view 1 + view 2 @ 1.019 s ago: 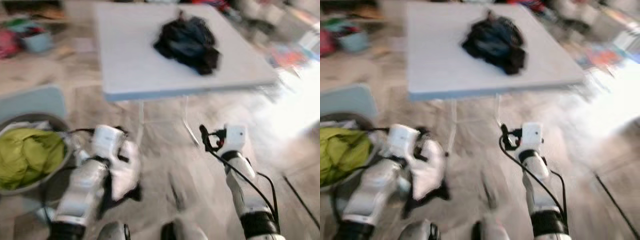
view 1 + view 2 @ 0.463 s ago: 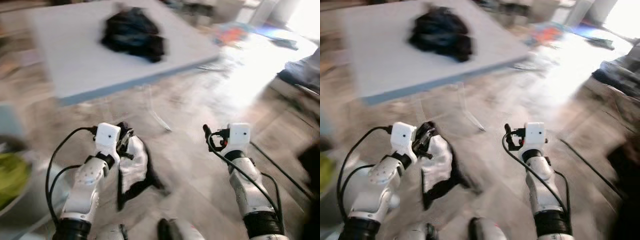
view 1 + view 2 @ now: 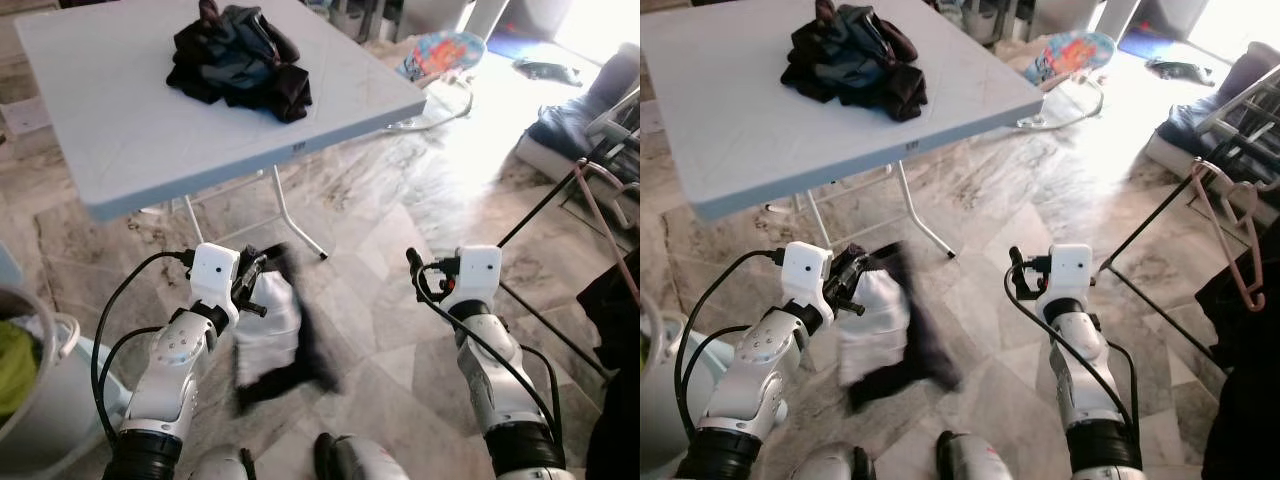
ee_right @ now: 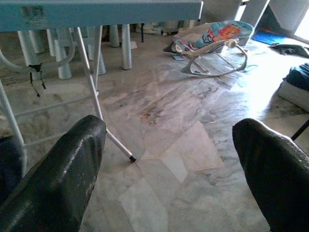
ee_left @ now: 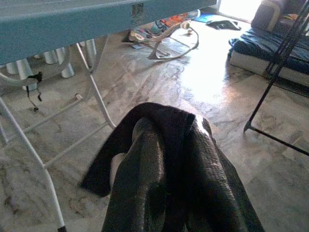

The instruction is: Hang hanger

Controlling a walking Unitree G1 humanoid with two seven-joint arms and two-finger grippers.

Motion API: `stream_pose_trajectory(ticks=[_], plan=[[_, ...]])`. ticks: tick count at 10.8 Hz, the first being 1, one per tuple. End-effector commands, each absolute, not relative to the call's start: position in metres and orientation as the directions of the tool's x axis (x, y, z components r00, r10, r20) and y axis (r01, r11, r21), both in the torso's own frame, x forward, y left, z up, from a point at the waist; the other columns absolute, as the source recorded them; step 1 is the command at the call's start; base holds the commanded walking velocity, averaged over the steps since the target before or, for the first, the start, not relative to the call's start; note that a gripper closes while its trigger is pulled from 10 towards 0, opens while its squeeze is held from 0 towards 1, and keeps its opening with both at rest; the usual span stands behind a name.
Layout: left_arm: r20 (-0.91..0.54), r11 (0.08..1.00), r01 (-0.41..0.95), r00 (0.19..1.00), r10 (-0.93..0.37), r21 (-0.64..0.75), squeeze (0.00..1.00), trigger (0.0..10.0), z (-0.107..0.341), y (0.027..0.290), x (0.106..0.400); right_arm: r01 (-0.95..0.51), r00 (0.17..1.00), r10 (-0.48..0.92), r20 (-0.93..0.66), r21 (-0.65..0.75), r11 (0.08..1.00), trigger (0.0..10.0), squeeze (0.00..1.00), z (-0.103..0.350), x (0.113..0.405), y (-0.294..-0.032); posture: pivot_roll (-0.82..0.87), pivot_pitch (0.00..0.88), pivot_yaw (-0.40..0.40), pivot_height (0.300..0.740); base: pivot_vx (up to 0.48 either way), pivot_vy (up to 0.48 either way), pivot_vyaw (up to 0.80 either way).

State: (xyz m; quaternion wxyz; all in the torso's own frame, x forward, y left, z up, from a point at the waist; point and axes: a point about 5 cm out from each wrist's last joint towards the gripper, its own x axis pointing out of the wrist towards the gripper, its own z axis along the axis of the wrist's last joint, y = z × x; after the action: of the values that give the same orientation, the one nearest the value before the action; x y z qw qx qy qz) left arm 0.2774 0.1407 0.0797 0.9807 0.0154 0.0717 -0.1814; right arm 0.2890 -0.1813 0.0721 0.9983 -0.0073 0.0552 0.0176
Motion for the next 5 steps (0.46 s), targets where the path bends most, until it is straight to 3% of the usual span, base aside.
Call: stream_pose_trajectory(ticks=[1, 5], plan=[[-0.112, 0.934, 0.358, 0.928, -0.354, 0.018, 0.00, 10.0, 0.0858, 0.1398, 0.2801, -0.024, 0.994, 0.023, -0.105, -0.013, 1.000, 10.0, 0.00, 0.0738, 0.2893, -0.1841, -0.02, 0.086, -0.077, 0.740, 0.319, 0.360, -0.80], [-0.125, 0.923, 0.384, 0.917, -0.379, 0.026, 0.00, 10.0, 0.0837, 0.1340, 0.2798, -0.020, 0.994, 0.018, -0.104, -0.014, 1.000, 10.0, 0.00, 0.0739, 0.2896, -0.1838, -0.03, 0.088, -0.075, 0.740, 0.310, 0.345, -0.80]])
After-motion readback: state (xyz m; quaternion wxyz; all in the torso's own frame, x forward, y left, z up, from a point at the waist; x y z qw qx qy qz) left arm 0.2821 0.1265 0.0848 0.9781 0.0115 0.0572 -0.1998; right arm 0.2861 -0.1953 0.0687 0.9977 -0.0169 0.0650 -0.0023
